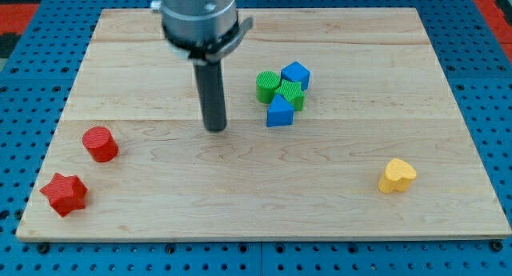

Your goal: Move the yellow heart to the bottom center

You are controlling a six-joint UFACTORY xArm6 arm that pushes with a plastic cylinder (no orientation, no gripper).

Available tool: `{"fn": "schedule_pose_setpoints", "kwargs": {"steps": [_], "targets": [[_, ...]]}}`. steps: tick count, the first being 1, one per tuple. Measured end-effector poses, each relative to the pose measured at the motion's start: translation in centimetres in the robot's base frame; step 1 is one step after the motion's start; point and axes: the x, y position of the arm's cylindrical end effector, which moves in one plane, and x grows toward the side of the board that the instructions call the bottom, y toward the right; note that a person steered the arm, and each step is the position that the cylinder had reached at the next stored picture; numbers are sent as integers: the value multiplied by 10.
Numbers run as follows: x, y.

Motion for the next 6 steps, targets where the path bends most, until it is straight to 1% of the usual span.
{"fn": "schedule_pose_setpoints", "kwargs": {"steps": [1,2,3,4,5,6], "targets": [[-1,89],[13,158],[13,257],[41,298],[70,235],[63,179]]}}
